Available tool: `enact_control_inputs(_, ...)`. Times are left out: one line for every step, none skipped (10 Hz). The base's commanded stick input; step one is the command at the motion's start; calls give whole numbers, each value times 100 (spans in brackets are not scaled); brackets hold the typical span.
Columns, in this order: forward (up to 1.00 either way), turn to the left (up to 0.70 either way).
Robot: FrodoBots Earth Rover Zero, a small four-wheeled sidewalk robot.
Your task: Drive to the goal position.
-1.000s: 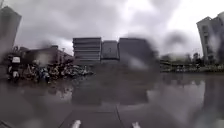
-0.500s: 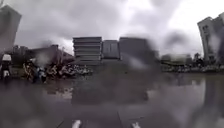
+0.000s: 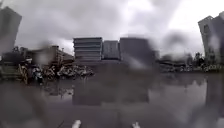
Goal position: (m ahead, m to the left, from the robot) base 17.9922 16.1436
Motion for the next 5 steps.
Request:
enact_control_inputs(70,2)
enact_control_inputs(70,2)
enact_control_inputs(70,2)
enact_control_inputs(70,2)
enact_control_inputs(70,2)
